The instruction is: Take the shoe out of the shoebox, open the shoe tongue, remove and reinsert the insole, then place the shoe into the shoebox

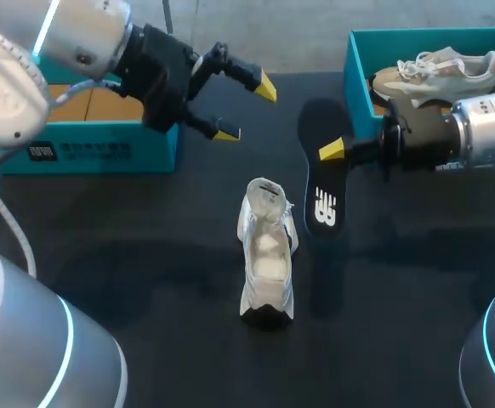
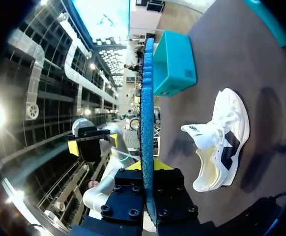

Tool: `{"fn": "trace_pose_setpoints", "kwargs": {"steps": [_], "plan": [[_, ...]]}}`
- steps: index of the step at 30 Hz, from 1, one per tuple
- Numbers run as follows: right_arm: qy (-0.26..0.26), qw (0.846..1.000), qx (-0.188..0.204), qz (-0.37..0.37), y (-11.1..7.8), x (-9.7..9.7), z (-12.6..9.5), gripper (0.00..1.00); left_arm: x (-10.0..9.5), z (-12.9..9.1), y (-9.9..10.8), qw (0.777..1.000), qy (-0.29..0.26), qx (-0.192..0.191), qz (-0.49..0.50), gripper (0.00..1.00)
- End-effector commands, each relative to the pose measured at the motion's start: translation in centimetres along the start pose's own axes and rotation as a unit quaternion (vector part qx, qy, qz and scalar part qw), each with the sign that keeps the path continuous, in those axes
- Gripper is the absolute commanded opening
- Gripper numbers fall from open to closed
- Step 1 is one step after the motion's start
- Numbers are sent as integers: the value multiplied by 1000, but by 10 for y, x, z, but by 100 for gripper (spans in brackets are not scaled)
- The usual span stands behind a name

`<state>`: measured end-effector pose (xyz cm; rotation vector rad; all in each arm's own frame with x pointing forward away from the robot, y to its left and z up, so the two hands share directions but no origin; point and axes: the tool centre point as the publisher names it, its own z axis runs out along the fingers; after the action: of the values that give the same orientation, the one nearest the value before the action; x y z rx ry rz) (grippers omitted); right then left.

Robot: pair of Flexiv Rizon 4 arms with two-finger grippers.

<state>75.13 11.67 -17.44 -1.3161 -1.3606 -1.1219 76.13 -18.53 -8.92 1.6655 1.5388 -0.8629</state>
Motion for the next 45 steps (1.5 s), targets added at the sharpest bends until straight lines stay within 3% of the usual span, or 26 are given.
{"fn": "trace_pose_setpoints", "kwargs": {"steps": [1,13,34,45], "plan": [[-1,1000,2,1,2,3,1,0,10,0,-11,996,-92,-15,12,100],[7,1000,6,11,6,20,8,0,25,15,-10,991,-130,-23,9,100],[21,1000,8,12,1,29,17,0,26,39,1,988,-156,-20,3,100],[31,999,19,5,-4,37,22,0,28,53,14,983,-178,-48,-3,100]]}}
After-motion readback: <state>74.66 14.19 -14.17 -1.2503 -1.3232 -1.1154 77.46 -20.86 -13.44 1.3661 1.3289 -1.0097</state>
